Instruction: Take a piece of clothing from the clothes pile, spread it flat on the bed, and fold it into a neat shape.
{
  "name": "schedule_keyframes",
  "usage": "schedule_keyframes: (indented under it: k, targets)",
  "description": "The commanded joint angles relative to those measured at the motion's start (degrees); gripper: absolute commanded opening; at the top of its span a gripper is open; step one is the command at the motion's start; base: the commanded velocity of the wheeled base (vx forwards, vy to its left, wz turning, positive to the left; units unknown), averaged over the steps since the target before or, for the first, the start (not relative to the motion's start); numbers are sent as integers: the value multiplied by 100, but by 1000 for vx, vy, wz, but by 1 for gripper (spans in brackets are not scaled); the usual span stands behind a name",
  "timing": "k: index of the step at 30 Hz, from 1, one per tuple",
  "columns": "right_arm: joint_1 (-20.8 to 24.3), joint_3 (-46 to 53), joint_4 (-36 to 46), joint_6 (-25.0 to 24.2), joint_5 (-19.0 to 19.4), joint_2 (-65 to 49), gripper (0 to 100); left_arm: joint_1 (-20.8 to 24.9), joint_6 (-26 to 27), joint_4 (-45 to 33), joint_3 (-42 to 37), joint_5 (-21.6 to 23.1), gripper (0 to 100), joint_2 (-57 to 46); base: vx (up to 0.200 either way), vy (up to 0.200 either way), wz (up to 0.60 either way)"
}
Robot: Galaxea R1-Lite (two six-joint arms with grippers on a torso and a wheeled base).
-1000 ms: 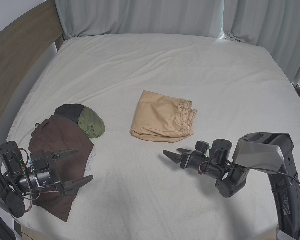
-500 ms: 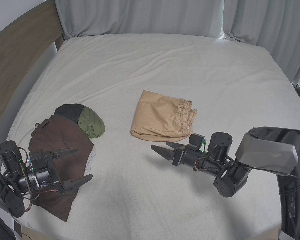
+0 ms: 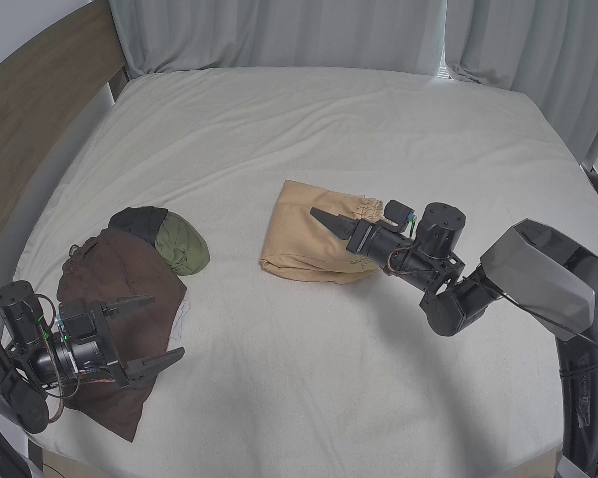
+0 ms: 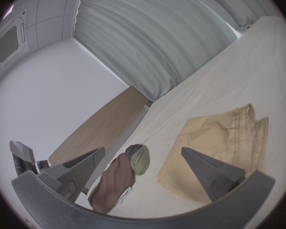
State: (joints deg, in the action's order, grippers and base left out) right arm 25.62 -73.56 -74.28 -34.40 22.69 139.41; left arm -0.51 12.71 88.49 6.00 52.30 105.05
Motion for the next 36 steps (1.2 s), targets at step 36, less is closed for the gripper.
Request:
schedule_keyframes:
  k: [36]
  targets:
    - [-453, 1142, 45, 346, -98, -1320, 100, 148, 3, 1, -72, 307, 100, -134, 0, 0, 0]
